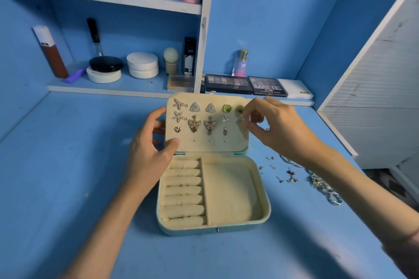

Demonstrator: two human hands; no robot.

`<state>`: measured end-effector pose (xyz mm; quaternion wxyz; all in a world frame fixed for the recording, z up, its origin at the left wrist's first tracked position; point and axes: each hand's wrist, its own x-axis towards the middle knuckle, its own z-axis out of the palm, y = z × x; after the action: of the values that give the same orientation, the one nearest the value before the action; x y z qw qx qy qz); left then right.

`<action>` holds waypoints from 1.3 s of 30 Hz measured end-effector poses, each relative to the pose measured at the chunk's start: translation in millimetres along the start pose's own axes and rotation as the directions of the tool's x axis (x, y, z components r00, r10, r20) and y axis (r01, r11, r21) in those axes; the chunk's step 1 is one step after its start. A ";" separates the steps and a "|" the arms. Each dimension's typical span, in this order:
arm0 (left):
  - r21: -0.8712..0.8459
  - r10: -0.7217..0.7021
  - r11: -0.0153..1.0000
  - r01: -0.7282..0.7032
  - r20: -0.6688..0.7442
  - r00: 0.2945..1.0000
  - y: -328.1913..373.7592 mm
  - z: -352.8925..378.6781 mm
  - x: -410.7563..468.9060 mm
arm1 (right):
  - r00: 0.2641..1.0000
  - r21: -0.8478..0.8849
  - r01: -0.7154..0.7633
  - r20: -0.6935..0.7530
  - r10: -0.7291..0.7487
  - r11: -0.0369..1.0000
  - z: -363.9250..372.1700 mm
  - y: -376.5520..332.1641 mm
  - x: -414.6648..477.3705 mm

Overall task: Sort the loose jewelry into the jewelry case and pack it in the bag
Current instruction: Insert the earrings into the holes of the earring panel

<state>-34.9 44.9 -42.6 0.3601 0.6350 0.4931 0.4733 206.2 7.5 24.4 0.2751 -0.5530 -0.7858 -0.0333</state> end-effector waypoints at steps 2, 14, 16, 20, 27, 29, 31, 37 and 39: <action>0.005 -0.002 1.000 0.002 0.002 1.000 -0.4 0.0 0.2 | 0.998 -0.021 -0.053 0.025 0.054 0.998 -7.0 9.4 -4.9; -0.001 0.018 1.000 -0.018 0.011 1.000 -7.4 -0.7 2.6 | 0.883 -0.159 -0.137 0.428 0.193 0.978 -22.9 35.8 -36.9; 0.005 0.024 1.000 -0.024 0.012 1.000 -6.9 -0.5 2.6 | 0.878 -0.159 -0.130 0.441 0.188 0.979 -23.7 35.7 -39.8; -0.003 0.030 1.000 -0.030 0.016 0.999 -6.9 -0.8 2.5 | 0.856 -0.155 -0.116 0.485 0.178 0.981 -26.7 33.7 -43.2; -0.014 0.036 0.999 -0.036 0.016 0.999 -1.8 -0.6 0.5 | 0.831 -0.181 -0.162 0.504 0.233 0.970 -24.9 33.2 -46.0; -0.028 0.032 0.999 -0.032 0.009 0.999 -0.3 -0.5 -0.1 | 0.834 -0.179 -0.163 0.500 0.232 0.970 -24.0 33.0 -46.2; -0.033 0.032 0.999 -0.032 0.007 0.999 0.2 -0.3 -0.2 | 0.837 -0.175 -0.161 0.497 0.228 0.971 -22.8 32.6 -46.3; -0.024 0.023 0.999 -0.022 0.015 1.000 1.8 -0.8 0.0 | 0.853 -0.158 -0.174 0.469 0.229 0.972 -15.9 32.0 -46.2; -0.030 0.018 0.999 -0.018 0.016 1.000 1.6 -0.7 0.0 | 0.856 -0.151 -0.176 0.464 0.227 0.973 -13.1 31.6 -46.9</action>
<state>-35.1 44.4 -40.9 0.3694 0.6378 0.4772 0.4786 250.5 -24.9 5.5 0.0456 -0.6368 -0.7641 0.0927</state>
